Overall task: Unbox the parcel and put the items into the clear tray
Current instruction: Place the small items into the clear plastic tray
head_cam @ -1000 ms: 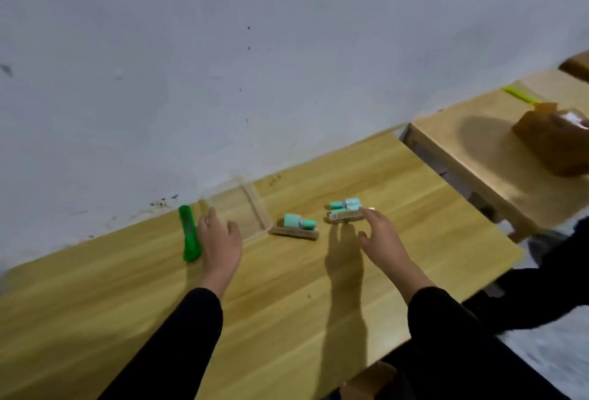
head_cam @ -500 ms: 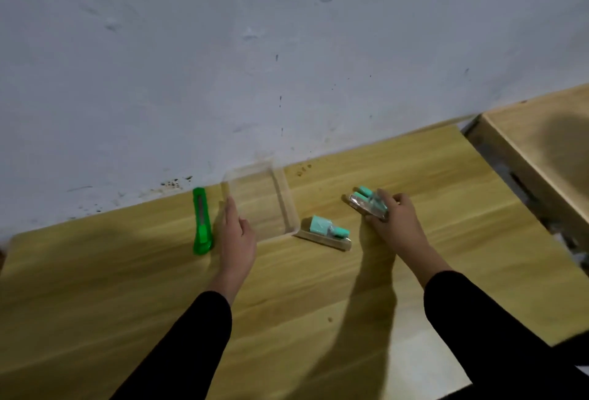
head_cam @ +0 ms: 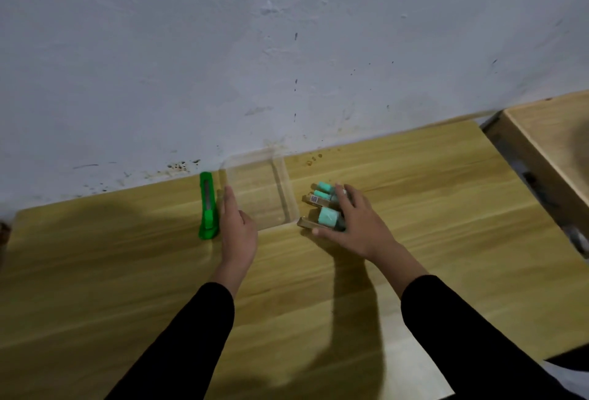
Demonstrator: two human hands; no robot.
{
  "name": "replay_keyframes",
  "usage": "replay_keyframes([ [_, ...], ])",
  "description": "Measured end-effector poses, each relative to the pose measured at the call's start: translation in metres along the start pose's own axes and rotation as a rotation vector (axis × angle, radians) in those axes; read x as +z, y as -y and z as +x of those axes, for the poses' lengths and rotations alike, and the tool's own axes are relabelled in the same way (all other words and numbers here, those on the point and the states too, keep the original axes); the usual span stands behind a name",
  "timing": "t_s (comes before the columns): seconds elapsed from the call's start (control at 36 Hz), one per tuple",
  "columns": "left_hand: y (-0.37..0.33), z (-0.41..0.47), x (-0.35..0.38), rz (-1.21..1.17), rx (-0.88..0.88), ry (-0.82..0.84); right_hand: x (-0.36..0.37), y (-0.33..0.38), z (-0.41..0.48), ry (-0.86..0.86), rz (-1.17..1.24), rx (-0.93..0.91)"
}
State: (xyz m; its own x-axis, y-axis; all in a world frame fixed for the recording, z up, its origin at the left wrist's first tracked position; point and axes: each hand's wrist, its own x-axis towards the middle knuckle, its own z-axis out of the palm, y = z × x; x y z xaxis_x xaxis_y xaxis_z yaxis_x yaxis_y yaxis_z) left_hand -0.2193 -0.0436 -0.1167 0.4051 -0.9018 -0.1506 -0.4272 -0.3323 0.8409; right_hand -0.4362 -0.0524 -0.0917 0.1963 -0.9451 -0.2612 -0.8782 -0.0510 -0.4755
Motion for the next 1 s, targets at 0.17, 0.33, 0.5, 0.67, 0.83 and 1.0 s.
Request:
replay_keyframes([
  [0.17, 0.001, -0.001, 0.0, -0.058, -0.002, -0.024, 0.009, 0.0, 0.004, -0.028, -0.164, -0.046],
  [0.33, -0.002, -0.005, 0.0, -0.103, -0.006, -0.008, 0.01, 0.002, 0.008, -0.075, -0.123, -0.015],
  [0.5, -0.002, -0.007, 0.001, -0.086, -0.003, -0.01, 0.01, 0.007, 0.011, -0.097, -0.111, 0.044],
  [0.67, -0.006, -0.01, 0.002, -0.09, -0.005, -0.016, 0.01, 0.011, 0.012, -0.125, -0.109, 0.104],
  [0.83, -0.008, -0.015, 0.003, -0.073, -0.007, -0.019, 0.004, 0.013, 0.008, -0.191, 0.0, 0.164],
  [1.0, -0.013, -0.018, 0.004, -0.098, -0.037, -0.025, -0.01, 0.032, 0.01, -0.265, 0.067, 0.085],
])
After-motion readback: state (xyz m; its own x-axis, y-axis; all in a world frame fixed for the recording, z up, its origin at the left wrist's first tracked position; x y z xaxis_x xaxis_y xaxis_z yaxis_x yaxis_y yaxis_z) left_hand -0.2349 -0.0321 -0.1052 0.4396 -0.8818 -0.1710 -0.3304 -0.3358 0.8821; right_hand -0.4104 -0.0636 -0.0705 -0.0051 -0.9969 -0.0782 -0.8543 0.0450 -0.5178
